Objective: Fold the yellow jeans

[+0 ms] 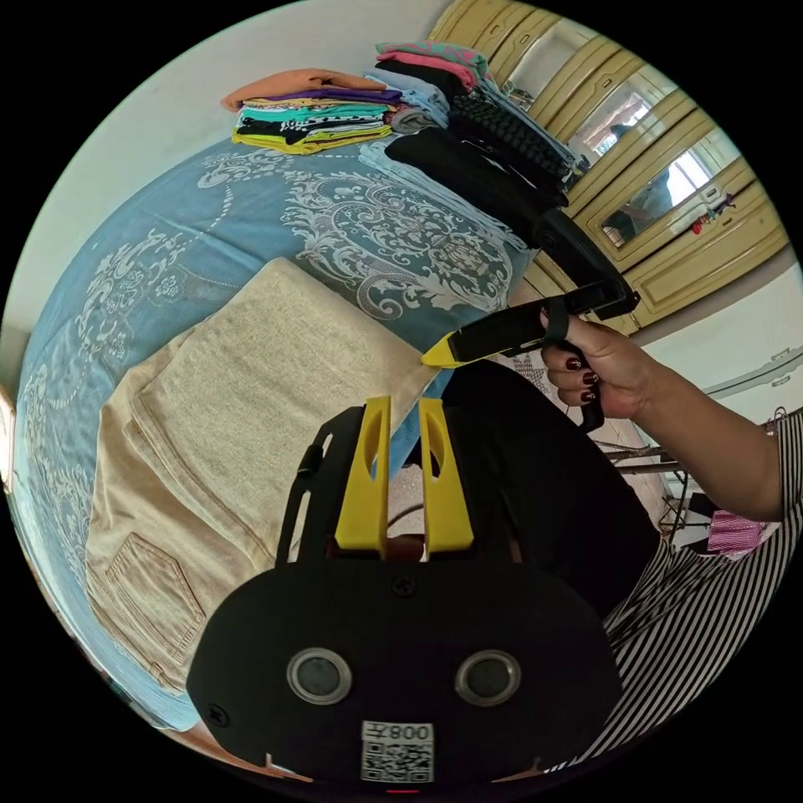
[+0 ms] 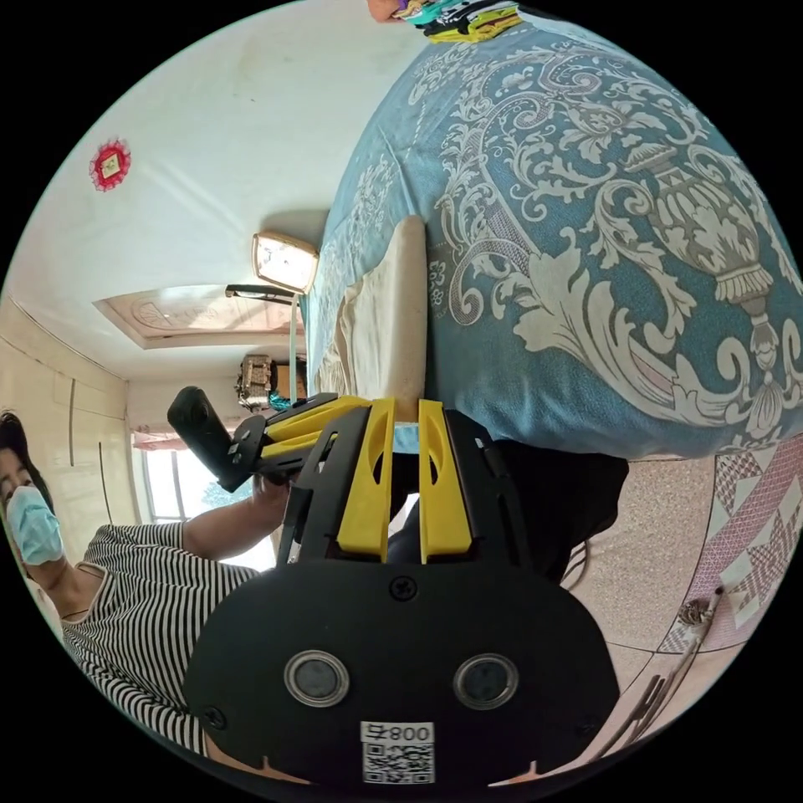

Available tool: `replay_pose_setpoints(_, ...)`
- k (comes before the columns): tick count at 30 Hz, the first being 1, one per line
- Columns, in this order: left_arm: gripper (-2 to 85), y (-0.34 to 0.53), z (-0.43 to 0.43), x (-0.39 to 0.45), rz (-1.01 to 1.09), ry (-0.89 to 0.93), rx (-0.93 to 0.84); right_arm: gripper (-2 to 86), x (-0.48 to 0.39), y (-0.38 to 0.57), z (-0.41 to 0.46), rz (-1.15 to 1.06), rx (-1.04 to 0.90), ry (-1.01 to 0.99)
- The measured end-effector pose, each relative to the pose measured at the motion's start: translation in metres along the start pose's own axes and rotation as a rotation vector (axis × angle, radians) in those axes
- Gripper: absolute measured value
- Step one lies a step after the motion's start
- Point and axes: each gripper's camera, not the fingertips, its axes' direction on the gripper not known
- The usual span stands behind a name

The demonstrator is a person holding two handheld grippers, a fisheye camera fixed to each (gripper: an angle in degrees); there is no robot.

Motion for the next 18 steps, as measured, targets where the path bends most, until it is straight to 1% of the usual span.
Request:
replay_pose_setpoints(7,9.7,-0.027,0.025,0.035,0.015,-0.053,-0.036,3.5,0.004,-0.006,-0.008,-0.012,-0.011,-0.067)
replay_pose_setpoints(12,8.2,-0.039,0.039,0.045,-0.024,-0.1,-0.061,2.9,0.003,-0.012,-0.005,-0.025,-0.037,-0.061)
replay_pose_setpoints(15,7.1,-0.045,0.043,0.046,-0.04,-0.067,-0.064,2.4,0.0,-0.014,-0.005,-0.035,-0.043,-0.045)
replay_pose_setpoints(18,6.2,-0.049,0.044,0.047,-0.053,-0.04,-0.06,1.5,-0.001,-0.016,-0.012,-0.05,-0.028,-0.082)
